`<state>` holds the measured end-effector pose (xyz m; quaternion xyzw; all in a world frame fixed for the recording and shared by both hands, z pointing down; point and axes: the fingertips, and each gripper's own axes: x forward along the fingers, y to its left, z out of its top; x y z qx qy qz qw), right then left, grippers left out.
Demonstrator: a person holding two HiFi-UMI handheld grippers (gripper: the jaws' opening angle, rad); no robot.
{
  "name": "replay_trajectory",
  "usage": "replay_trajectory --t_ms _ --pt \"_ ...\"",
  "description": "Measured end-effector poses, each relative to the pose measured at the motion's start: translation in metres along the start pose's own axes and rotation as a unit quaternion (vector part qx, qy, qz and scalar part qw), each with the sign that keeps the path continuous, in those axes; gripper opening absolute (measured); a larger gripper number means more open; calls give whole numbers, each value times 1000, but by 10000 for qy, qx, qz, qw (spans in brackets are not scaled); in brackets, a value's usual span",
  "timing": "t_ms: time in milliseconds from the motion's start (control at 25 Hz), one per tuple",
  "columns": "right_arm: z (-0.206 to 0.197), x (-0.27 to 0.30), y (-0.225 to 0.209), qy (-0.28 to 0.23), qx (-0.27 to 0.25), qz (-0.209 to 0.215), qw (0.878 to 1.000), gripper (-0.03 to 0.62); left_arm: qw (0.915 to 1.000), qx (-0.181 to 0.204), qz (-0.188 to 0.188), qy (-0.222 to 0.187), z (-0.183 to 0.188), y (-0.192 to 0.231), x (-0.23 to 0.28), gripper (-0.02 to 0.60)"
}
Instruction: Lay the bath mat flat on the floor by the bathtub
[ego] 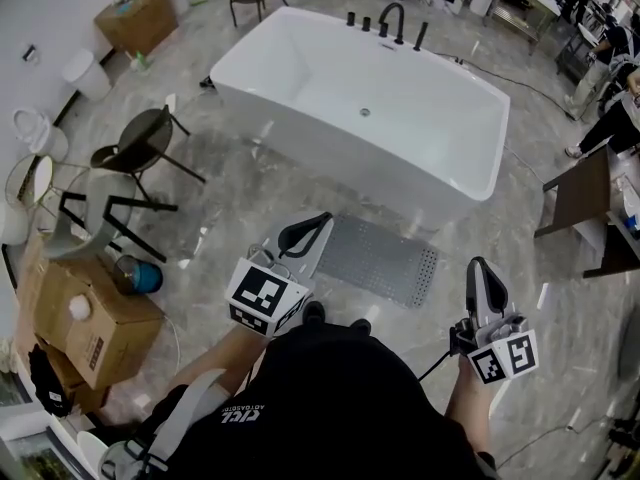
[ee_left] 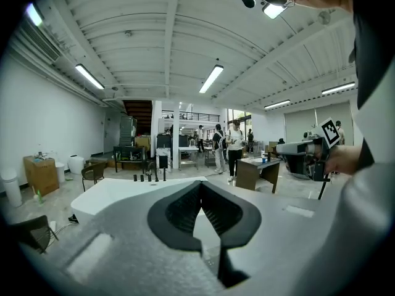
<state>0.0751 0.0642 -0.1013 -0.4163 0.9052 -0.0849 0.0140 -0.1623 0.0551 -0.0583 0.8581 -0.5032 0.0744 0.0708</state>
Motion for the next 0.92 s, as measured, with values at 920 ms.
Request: replay_trajectory --t_ms 920 --pt "-14 -21 -13 -62 288 74 9995 -2 9993 -269 -251 -102 15 -41 11 6"
